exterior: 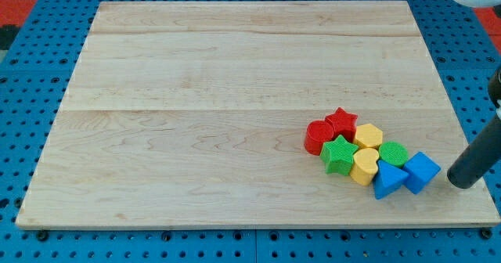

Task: Separate the red blocks

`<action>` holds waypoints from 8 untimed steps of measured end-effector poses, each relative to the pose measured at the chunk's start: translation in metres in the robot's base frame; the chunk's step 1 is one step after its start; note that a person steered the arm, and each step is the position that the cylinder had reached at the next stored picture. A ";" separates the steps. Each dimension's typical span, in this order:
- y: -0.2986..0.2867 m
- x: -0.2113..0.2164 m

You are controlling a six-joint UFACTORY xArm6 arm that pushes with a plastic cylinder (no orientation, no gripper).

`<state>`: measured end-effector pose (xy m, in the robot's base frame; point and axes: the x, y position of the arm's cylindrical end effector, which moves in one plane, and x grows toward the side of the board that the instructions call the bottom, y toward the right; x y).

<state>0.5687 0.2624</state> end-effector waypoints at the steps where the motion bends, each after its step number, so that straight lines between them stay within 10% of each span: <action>1: -0.015 0.001; 6: 0.025 -0.025; 8: -0.056 -0.076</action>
<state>0.4926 0.2066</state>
